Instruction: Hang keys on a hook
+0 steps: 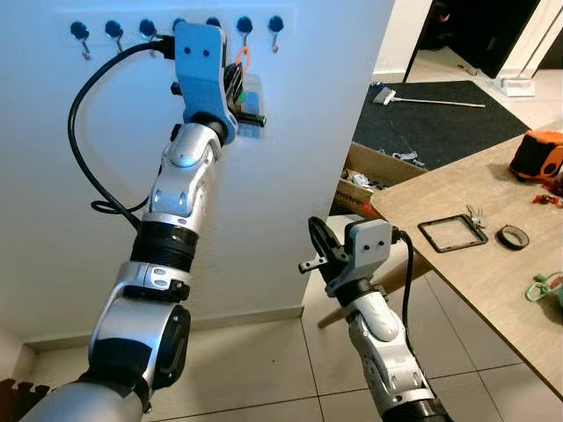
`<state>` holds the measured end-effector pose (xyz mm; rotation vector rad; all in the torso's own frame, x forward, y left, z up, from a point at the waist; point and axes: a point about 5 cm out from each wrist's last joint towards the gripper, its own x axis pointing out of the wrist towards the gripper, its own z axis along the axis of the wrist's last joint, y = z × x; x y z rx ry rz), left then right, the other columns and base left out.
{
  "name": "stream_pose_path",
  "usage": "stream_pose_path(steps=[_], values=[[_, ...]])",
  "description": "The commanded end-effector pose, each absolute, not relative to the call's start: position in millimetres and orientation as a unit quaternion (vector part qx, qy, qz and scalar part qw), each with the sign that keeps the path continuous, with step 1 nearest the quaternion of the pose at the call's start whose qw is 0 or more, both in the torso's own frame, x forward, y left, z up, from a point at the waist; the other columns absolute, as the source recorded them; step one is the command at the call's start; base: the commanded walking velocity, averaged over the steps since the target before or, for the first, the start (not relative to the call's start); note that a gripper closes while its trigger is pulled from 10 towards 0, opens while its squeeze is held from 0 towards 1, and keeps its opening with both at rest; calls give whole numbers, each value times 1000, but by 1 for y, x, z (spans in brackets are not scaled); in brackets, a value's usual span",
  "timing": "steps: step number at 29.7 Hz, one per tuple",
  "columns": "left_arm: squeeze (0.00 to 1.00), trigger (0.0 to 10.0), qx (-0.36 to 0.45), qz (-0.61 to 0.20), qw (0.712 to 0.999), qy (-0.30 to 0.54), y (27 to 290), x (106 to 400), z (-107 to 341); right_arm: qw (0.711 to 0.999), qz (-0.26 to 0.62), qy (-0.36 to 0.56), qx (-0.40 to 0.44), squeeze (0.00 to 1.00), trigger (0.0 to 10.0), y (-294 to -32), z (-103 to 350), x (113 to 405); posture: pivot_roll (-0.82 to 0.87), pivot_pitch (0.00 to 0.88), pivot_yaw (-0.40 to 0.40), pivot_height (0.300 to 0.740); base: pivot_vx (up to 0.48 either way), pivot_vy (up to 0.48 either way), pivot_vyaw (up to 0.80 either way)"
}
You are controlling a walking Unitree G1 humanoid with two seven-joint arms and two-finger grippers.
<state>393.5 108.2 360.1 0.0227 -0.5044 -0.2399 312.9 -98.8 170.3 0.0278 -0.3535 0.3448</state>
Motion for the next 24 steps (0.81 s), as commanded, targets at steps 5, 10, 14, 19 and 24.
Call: stream_pose_path(steps=[5, 10, 14, 19, 24], values=[[0, 10000, -27, -127, 955, -267, 114, 398, 377, 973, 164, -160, 14, 0, 10000, -100, 164, 307, 120, 242, 19, 740, 0, 0, 0], [0, 10000, -41, -135, 953, -269, 113, 402, 381, 974, 165, -158, 14, 0, 10000, -99, 165, 307, 120, 245, 16, 740, 0, 0, 0], [0, 10000, -42, -134, 955, -262, 113, 405, 379, 974, 165, -156, 14, 0, 10000, -99, 165, 307, 120, 245, 15, 740, 0, 0, 0], [0, 10000, -45, -131, 959, -246, 114, 409, 370, 974, 166, -155, 14, 0, 10000, -98, 165, 307, 120, 247, 14, 740, 0, 0, 0], [1000, 10000, -47, -132, 960, -243, 116, 410, 364, 974, 167, -152, 15, 0, 10000, -97, 164, 306, 125, 247, 11, 740, 0, 0, 0]])
